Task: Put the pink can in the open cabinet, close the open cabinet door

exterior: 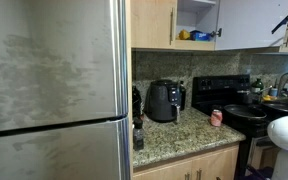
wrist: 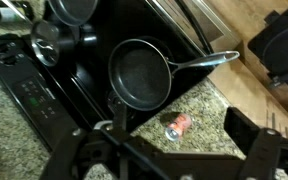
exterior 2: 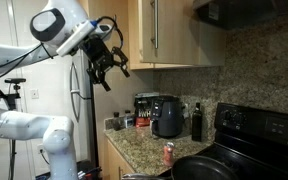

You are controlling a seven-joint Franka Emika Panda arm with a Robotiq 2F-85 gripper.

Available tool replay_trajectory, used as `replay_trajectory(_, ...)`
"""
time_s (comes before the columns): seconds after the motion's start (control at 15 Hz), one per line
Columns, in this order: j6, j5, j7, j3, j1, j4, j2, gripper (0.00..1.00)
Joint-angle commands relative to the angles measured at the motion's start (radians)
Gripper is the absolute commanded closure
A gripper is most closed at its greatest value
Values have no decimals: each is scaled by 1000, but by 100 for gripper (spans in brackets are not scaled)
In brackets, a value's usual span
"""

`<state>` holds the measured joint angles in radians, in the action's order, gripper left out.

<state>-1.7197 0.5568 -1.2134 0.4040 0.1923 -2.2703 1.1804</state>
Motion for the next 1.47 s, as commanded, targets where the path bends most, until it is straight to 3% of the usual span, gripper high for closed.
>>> replay_trajectory(0.0,-54,-109,138,37,-78,-193,51,0)
replay_trajectory(0.27,-158,-294,230,25,-216,-341,52,0)
replay_trajectory(0.33,-104,-241,204,29,-165,-288,30,0)
replay_trajectory(0.47,-141,-281,227,21,-213,-326,28,0)
replay_trajectory(0.67,-142,-285,231,21,-222,-328,34,0)
replay_trajectory(0.73,-140,-305,214,54,-262,-310,-25,0)
replay_trajectory(0.93,-303,-391,185,189,-368,-302,-181,0)
replay_trajectory(1.13,-428,-540,174,263,-475,-262,-340,0)
replay_trajectory(1.2,-387,-515,165,204,-384,-320,-233,0)
replay_trajectory(1.4,-403,-544,156,194,-388,-310,-290,0)
